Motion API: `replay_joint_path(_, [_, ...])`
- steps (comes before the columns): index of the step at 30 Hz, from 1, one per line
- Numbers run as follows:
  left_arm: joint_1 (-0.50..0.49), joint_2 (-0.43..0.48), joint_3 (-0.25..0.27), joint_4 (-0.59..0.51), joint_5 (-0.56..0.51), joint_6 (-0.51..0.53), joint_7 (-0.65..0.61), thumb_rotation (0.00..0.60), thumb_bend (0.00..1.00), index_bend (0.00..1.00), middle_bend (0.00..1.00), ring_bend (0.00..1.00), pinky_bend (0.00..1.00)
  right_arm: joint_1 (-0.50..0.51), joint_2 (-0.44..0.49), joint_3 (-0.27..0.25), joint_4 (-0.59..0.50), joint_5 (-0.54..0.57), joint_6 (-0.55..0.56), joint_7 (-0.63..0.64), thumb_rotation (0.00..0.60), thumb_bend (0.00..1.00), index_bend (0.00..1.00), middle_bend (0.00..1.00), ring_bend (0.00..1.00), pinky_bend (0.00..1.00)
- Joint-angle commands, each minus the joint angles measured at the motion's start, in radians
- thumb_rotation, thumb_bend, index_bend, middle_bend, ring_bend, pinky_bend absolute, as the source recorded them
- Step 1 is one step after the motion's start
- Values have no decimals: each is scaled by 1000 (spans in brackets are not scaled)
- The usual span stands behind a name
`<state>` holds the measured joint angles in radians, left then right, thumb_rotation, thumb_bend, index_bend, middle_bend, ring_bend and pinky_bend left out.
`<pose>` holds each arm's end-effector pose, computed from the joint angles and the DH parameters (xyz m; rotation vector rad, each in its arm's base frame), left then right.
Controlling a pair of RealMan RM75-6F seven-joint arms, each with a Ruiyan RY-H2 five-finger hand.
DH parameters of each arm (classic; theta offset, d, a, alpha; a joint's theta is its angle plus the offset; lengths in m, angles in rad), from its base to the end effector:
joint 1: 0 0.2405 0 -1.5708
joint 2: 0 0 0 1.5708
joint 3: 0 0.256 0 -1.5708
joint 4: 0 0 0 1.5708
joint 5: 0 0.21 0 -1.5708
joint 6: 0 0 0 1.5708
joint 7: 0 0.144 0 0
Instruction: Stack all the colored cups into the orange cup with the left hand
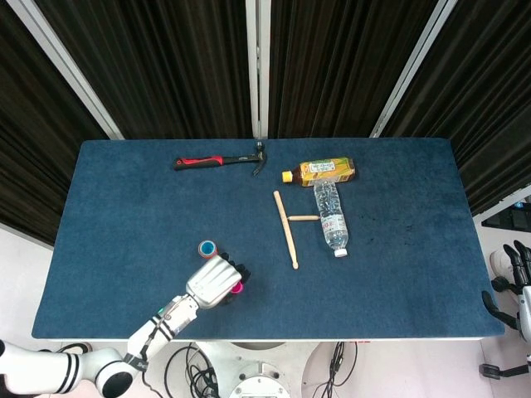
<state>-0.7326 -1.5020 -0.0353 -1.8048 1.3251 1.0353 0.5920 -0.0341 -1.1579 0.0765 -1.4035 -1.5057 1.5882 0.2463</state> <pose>-0.0901 0.2560 -0.0221 -2.1920 -0.6573 -1.0105 -0.3566 -0.1467 0.1854 1.2200 -0.9160 0.9654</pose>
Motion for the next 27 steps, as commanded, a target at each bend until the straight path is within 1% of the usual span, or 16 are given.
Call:
replay_joint_path(1, [6,60,-44,-41,-28,37,18,600,304,507,510,591,467,0,0,-1,-3,-3,2,-2,600,254,0,0,0,0])
replay_joint_path(5, [9,106,-91,-40,-93,49,-2,600,305,506,510,591,467,0,1,-3,-9,-7,4,-10,600,254,0,0,0,0])
replay_joint_path(9, [5,111,-111,1,-158,26,-35,600,306,507,510,592,467,0,4,-3,-18,-12,8,-18,600,254,0,0,0,0])
replay_joint_path(13, [-3,100,-109,35,-186,-5,-70,600,307,507,509,592,467,2,8,-2,-26,-11,6,-28,600,254,0,0,0,0])
replay_joint_path(21, [-10,83,-111,81,-202,-13,-95,600,307,508,509,592,467,7,15,-3,-41,-9,-4,-42,600,254,0,0,0,0])
replay_joint_path(27, [-13,67,-100,109,-206,-26,-113,600,307,510,509,592,466,12,14,-5,-47,-6,-16,-51,600,255,0,0,0,0])
